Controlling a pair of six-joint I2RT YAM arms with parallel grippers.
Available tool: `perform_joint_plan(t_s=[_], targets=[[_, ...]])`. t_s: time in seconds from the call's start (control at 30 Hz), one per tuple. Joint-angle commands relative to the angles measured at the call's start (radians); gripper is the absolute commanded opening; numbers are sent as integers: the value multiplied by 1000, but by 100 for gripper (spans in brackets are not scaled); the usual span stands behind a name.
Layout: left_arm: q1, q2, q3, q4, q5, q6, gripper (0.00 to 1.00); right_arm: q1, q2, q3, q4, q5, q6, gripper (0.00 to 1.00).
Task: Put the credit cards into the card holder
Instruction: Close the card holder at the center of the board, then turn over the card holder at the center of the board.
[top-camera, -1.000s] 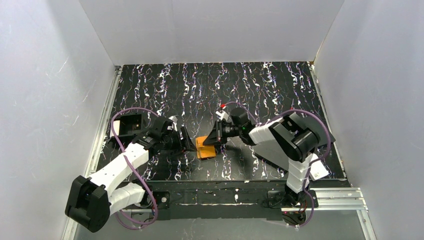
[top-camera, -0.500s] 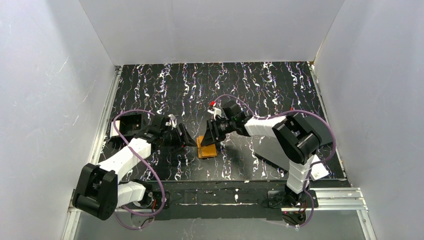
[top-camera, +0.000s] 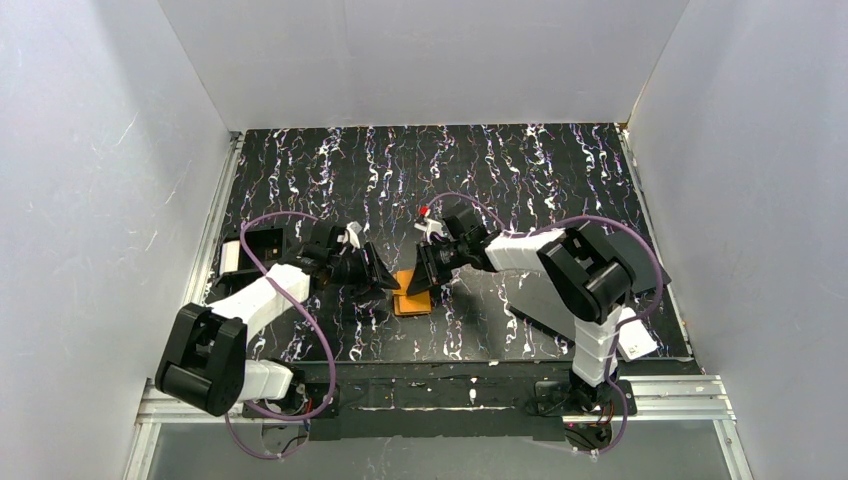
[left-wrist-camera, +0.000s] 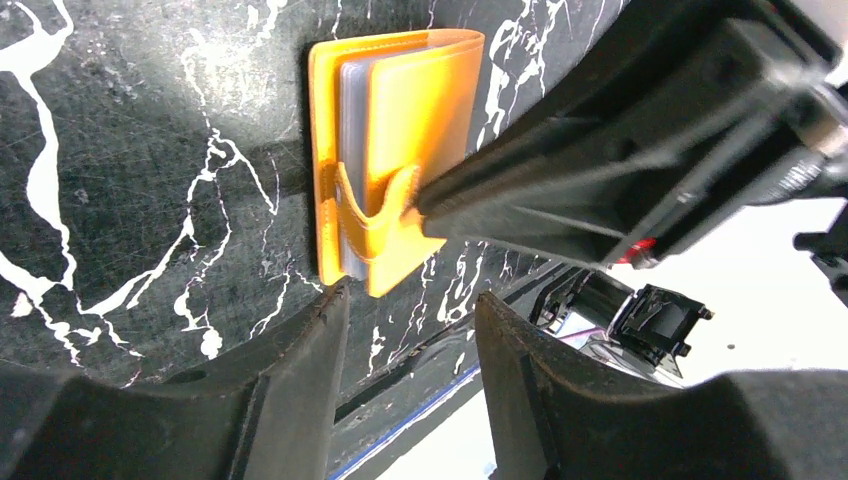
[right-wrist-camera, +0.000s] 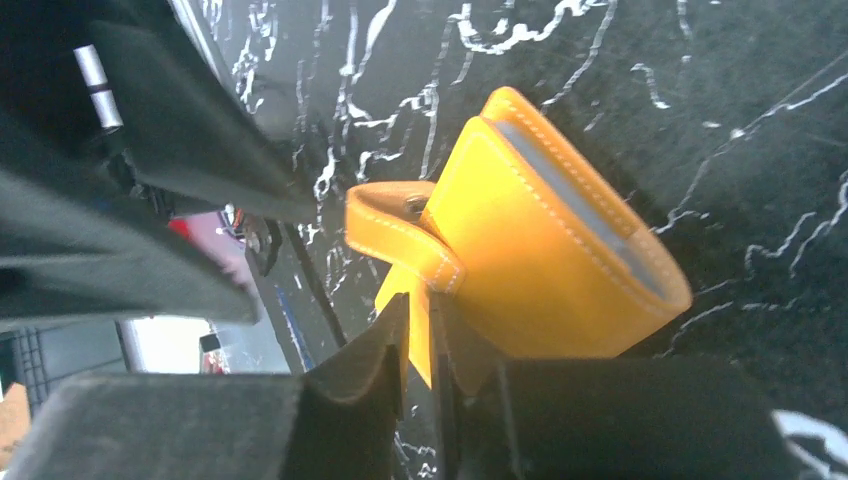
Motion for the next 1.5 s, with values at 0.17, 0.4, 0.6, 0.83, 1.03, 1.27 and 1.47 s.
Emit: perform_joint_plan(t_s=[0.17,0.4,0.6,0.83,1.03,1.27,1.47], targets=[[4,55,128,-88,26,107,54,-14,70,-26,88,47,62,16],[5,132,90,-35,-16,73,51,2,-47,-8,-93,84,-210,39],[13,119,-2,113,-48,-40,47,90,-189,-54,-121,257,-334,66],[58,40,-80,178,-51,-139,53,296,-342,-202,17,798,-375,81],[75,8,-60,66,-43,-139,60,399,-329,-229,75,1017,-434,87],[131,-142,-87,-37,-56,-100,67,589,-73,-25,24,1361,-391,94],[182,-193,-95,-105,-87,-48,69,587,-68,-59,8,1534,-259,39]])
